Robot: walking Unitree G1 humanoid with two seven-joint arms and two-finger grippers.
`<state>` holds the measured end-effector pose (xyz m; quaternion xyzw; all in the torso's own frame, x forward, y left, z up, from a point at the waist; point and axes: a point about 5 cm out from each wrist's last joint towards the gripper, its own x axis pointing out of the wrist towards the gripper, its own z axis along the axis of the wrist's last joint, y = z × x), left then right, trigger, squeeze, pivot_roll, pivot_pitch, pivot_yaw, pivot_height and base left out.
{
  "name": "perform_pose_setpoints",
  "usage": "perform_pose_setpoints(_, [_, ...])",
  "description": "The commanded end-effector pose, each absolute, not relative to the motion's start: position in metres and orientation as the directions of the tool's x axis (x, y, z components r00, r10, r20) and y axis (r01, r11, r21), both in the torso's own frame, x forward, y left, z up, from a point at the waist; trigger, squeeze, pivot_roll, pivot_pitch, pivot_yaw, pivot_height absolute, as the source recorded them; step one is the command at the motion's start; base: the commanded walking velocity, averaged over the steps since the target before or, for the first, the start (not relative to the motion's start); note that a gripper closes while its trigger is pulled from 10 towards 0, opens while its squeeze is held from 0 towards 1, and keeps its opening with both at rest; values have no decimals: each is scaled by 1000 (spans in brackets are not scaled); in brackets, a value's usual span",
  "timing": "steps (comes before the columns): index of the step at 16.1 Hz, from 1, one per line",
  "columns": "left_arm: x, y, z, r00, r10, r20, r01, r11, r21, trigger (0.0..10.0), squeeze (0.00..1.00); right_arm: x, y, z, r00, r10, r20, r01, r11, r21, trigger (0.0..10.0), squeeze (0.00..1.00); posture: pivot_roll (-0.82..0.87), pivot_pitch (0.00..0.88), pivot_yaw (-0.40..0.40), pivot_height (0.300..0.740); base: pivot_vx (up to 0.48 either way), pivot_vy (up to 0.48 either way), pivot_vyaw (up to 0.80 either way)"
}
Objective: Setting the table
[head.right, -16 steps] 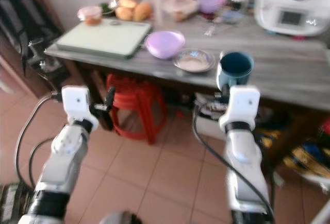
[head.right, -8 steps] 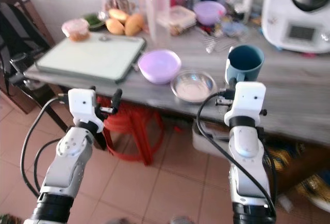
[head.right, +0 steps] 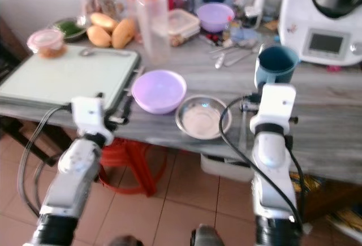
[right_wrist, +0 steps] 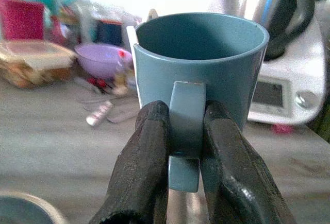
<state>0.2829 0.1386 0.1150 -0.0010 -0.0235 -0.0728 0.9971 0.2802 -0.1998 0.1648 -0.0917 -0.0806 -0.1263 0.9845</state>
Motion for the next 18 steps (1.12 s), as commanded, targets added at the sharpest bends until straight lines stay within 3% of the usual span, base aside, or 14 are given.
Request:
perform_pose_setpoints(1, [281,143,114,991,-131,36,131,991,3,10000,0,280,-198,163,956,-235,177,264,950,-166,10000,0,-71,0,51,731,0,0,0])
perform_pose_setpoints(6, [266,152,107,988,-150,-31,149,989,-5,10000,0,304,-230,164,957,-265,114,278,953,-118,10000,0,-53,0,62,731,0,0,0])
perform_pose_setpoints(9, [259,158,108,986,-163,-45,164,986,11,10000,0,320,-234,163,973,-212,90,221,969,-107,10000,0,-25,0,70,731,0,0,0])
perform_pose_setpoints(18, [244,166,116,985,-157,-77,159,987,25,10000,0,346,-211,172,992,16,128,-9,999,-52,10000,0,41,0,78,731,0,0,0])
